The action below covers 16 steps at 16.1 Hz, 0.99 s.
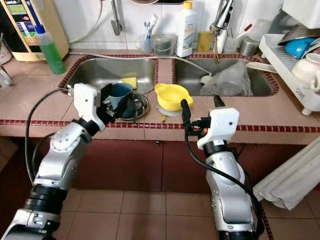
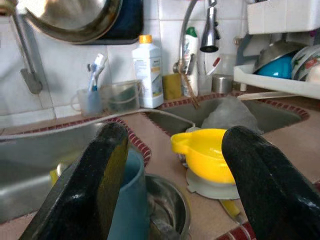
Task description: Kitchen organization
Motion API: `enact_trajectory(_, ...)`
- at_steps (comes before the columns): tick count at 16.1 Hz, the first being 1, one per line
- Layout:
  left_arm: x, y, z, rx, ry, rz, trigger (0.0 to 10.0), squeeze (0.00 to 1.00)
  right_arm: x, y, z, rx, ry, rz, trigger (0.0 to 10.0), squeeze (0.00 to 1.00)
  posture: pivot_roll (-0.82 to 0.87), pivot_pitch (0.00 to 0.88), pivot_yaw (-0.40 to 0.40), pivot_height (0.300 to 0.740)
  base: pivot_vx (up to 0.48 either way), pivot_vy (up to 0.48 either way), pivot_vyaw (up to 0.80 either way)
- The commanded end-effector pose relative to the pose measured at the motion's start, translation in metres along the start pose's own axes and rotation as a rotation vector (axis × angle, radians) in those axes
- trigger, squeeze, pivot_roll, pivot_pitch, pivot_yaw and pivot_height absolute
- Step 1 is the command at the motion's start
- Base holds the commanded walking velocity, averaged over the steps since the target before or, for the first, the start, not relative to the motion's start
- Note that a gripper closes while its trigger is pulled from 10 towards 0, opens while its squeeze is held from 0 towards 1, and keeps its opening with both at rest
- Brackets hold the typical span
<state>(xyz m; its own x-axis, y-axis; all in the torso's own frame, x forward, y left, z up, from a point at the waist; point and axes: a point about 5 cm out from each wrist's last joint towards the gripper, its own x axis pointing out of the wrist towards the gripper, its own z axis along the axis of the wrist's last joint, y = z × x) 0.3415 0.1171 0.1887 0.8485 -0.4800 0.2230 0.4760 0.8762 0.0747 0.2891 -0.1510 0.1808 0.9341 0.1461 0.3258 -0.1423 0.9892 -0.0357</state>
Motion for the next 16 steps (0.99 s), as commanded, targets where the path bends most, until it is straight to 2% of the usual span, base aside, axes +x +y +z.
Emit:
enact_trajectory(1, -0.0011, 0.0037, 0.0037, 0.033, -0.013, 0.025, 10.0, 0.0, 0.0021, 0.002, 0.0017, 0.008, -0.007, 0.0, 10.0, 0.0, -0.06, 0.043, 0.049, 0.74, 0.0, 0.0, 0.0)
enact_trajectory(4, 0.001, 0.0021, 0.0022, 0.064, 0.007, 0.022, 10.0, 0.0, 0.0029, 0.0055, -0.0002, 0.007, 0.0, 0.02, 10.0, 0.0, -0.06, 0.027, 0.044, 0.74, 0.0, 0.0, 0.0)
enact_trajectory(7, 0.0041, 0.0059, -0.0055, 0.113, 0.084, 0.052, 10.0, 0.0, 0.0031, 0.0067, -0.0025, 0.003, 0.011, 0.031, 10.0, 0.0, -0.06, 0.018, 0.045, 0.74, 0.0, 0.0, 0.0)
enact_trajectory(11, 0.0056, 0.0044, 0.001, -0.044, 0.032, 0.041, 10.0, 0.0, 0.0027, 0.0053, 0.0008, 0.005, -0.001, 0.027, 10.0, 0.0, -0.07, 0.015, 0.044, 0.74, 0.0, 0.0, 0.0)
enact_trajectory(16, 0.0006, 0.0077, -0.0002, -0.061, 0.037, 0.043, 10.0, 0.0, 0.0022, 0.0051, 0.0023, 0.005, -0.007, 0.028, 10.0, 0.0, -0.07, 0.019, 0.04, 0.74, 0.0, 0.0, 0.0)
